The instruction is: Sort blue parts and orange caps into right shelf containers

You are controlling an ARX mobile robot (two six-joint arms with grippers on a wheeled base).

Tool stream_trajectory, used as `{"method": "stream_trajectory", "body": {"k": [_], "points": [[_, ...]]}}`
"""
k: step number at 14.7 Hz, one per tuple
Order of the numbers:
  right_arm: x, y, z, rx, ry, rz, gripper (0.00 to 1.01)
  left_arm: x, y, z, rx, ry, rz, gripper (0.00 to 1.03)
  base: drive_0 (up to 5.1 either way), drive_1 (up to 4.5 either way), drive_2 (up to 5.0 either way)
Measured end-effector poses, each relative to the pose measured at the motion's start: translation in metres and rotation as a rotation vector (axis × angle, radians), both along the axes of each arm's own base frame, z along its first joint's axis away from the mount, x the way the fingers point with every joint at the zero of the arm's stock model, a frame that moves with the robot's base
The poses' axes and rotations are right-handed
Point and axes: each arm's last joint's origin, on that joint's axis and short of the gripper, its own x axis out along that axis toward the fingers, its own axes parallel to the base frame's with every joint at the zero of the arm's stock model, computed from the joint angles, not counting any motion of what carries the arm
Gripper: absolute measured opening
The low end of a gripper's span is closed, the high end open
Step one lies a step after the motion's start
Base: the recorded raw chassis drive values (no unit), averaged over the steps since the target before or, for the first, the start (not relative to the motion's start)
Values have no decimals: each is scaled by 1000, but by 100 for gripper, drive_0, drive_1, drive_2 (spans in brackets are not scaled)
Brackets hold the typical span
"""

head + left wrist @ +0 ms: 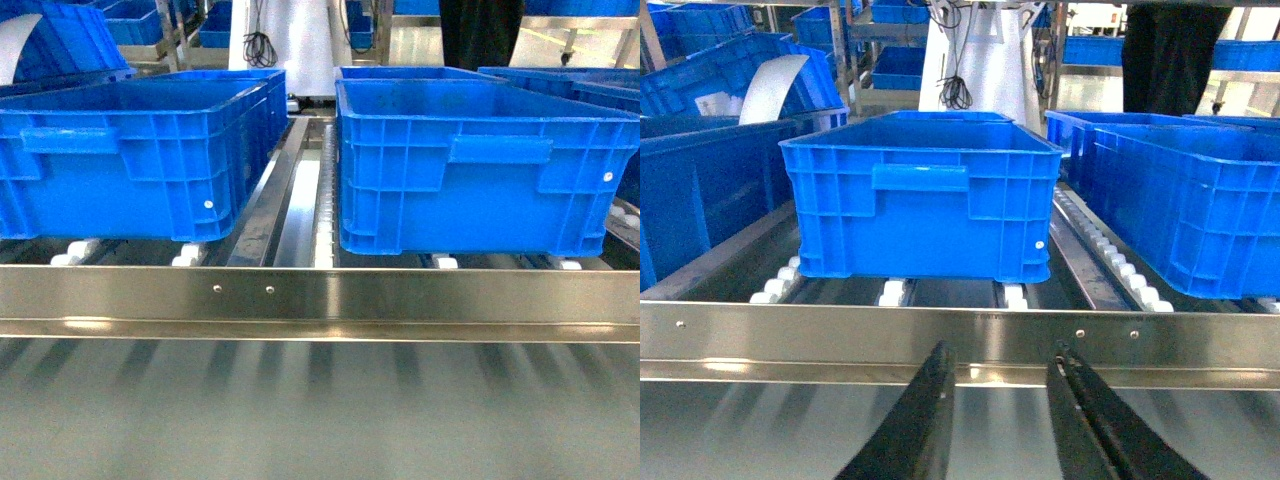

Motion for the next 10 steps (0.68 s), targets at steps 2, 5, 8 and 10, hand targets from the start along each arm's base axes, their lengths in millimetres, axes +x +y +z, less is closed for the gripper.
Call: {"method": "stream_trajectory", "body": {"k": [2, 5, 8, 10], "points": [[0, 0, 0, 0, 0, 0, 52, 0, 0, 0, 0, 0, 0, 51, 0, 0, 0], [0, 0, 0, 0, 0, 0, 92, 0, 0, 0, 0, 0, 0, 91, 0, 0, 0], [0, 0, 0, 0, 0, 0, 98, 0, 0, 0, 0, 0, 0, 98, 0, 0, 0], [0, 0, 0, 0, 0, 0, 98, 0, 0, 0, 1, 0, 0, 98, 0, 0, 0]]}}
